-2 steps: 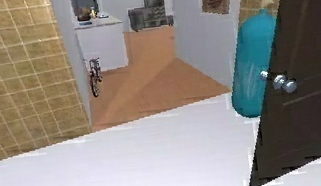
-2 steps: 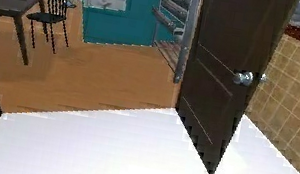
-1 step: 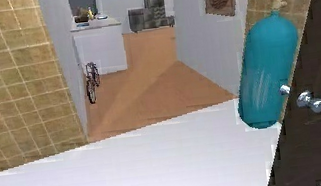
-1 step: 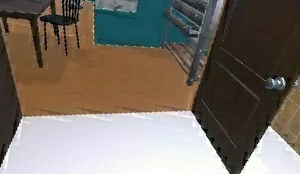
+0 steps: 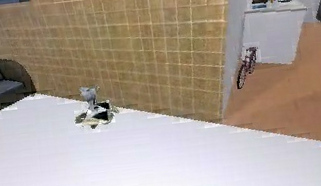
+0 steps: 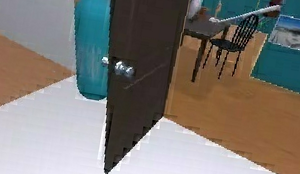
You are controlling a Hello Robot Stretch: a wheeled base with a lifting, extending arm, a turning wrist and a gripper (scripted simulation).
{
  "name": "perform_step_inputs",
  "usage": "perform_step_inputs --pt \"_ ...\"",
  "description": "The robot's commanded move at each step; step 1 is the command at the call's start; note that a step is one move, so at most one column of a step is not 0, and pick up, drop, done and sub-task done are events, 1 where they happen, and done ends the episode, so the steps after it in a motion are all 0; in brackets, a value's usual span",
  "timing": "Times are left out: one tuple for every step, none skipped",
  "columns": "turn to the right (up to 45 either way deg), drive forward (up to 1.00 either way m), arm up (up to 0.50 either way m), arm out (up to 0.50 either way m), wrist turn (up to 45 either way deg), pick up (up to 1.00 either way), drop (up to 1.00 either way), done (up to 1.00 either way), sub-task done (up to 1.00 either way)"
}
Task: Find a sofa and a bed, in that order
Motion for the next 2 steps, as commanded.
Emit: perform_step_inputs --pt "-39.0 0.0 0.0 0.0 0.0 0.0 0.0 0.0 0.0" --pt "0.0 1.0 0.0 0.0 0.0 0.0 0.0 0.0 0.0"
